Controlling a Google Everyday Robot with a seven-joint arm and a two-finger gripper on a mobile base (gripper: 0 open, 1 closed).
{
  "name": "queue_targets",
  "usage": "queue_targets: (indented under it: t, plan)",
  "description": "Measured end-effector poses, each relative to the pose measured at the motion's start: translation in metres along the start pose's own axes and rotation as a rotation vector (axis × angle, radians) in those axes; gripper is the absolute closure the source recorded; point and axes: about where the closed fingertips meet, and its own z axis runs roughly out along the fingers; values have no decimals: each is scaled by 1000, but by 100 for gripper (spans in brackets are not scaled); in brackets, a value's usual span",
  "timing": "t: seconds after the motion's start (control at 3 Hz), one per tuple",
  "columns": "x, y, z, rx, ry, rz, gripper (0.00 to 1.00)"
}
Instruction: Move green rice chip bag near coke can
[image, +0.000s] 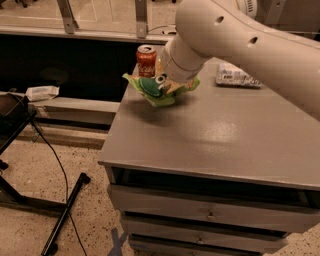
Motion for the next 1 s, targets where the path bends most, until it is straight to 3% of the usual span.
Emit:
queue_targets:
  t: [0.33, 0.67, 1.0]
  plan:
    - [-6, 1, 12, -20, -12, 0, 55]
    - [-10, 2, 18, -32, -29, 18, 24]
    - [-8, 4, 17, -41, -31, 33, 2]
